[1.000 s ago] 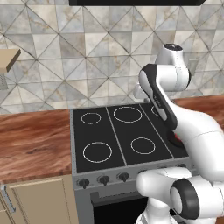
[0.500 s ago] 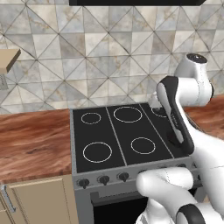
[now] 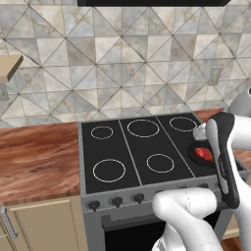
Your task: Pick up the pan with the steak in it and place it on the dining table. Then place the steak on the plate.
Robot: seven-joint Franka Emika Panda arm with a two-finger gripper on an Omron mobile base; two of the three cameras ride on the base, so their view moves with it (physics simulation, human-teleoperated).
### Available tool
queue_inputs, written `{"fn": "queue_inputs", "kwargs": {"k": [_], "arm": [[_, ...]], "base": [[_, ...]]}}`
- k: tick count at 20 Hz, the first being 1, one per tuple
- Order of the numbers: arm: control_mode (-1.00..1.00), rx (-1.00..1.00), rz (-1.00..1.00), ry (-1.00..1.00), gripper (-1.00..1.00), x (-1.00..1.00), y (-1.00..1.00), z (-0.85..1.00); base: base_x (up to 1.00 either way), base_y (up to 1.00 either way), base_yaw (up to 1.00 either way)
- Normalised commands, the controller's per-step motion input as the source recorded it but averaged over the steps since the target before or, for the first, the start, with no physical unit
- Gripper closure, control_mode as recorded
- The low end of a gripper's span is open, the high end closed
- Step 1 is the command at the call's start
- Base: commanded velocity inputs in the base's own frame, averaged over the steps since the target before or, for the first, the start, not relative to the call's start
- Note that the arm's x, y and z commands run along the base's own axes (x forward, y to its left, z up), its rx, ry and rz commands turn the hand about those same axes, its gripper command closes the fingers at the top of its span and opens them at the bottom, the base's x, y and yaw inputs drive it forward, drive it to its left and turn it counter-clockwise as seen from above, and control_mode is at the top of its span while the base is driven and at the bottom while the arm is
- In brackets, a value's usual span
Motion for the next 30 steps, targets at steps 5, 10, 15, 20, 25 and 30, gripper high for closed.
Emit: {"fn": "queue_inputs", "kwargs": {"k": [5, 10, 15, 20, 25, 30], "arm": [[-1.00, 0.00, -0.03, 0.01, -1.00, -0.10, -0.78, -0.35], [-1.00, 0.00, -0.04, 0.02, -1.00, -0.03, -0.77, -0.37], [-1.00, 0.00, -0.05, 0.04, -1.00, -0.01, -0.71, -0.43], [-1.00, 0.00, -0.05, 0.06, -1.00, 0.00, -0.54, -0.54], [-1.00, 0.00, -0.01, 0.08, -1.00, 0.01, -0.39, -0.66], [-1.00, 0.00, 0.00, 0.09, -1.00, 0.13, -0.18, -0.68]], "base": [[0.00, 0.00, 0.00], [0.00, 0.00, 0.00], [0.00, 0.00, 0.00], [0.00, 0.00, 0.00], [0.00, 0.00, 0.00], [0.00, 0.00, 0.00]]}}
